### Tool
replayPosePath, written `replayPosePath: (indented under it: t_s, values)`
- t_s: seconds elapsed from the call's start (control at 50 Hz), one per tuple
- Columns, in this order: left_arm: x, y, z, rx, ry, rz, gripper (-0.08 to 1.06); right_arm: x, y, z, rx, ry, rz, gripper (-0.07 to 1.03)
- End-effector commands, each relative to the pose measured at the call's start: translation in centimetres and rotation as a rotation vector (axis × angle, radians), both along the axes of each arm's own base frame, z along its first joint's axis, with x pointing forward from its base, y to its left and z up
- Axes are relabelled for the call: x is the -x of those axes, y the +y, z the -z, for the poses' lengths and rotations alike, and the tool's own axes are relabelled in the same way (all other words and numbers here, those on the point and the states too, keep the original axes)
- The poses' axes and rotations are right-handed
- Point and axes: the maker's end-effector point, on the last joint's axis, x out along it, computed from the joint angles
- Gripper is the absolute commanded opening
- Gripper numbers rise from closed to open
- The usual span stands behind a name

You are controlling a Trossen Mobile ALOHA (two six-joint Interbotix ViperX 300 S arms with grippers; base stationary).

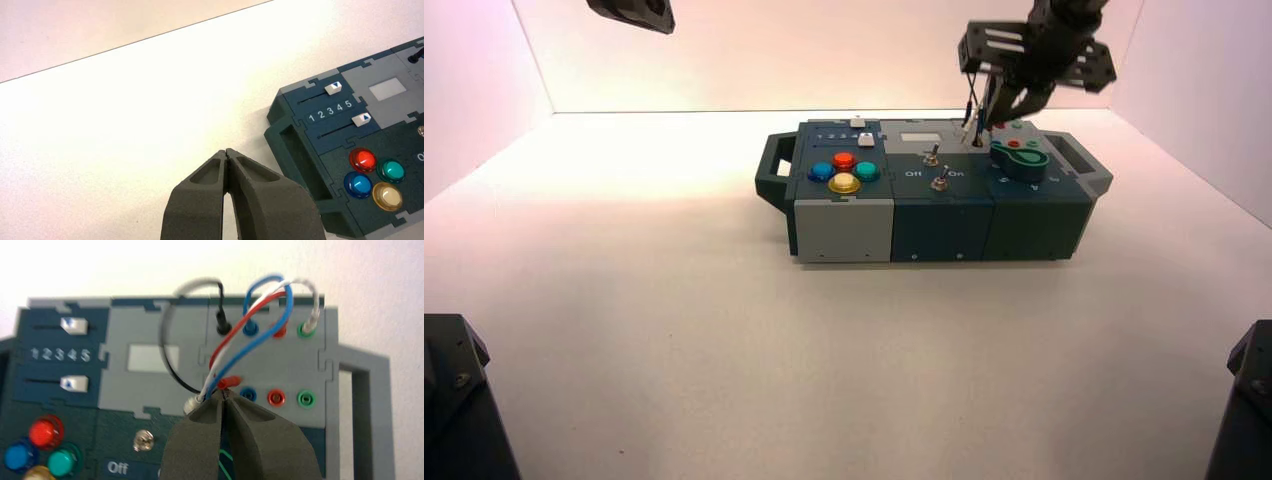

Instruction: Turn the knob to position 6.

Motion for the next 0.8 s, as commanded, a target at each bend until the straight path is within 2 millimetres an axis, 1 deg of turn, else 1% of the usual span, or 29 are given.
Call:
replayPosePath:
  t_s: [0.02,0.12,0.2,0.56,0.8]
  values:
    - [-0.4,0.1,-0.9,0.002,-0.031,-0.003,-0.03,-1.1,0.7,-3.1,-0.022,-0.085,-0.016,-0.02]
    - [-0.5,0.2,-0.9,0.001,-0.034,-0.004,-0.03,-1.1,0.7,-4.0,-0.028,-0.105,-0.017,-0.02]
    - [-0.6,0.2,-1.0,0.002,-0.039,-0.006,-0.03,-1.0,0.7,-4.1,-0.026,-0.108,-0.019,-0.02]
    - [-0.4,0.2,-1.2,0.003,-0.045,-0.006,-0.03,-0.6,0.4,-3.8,-0.011,-0.087,-0.022,-0.02]
    - [-0.1,0.3,-2.1,0.011,-0.077,-0.009,-0.03,-0.3,0.3,-4.5,0.001,-0.104,-0.035,-0.02]
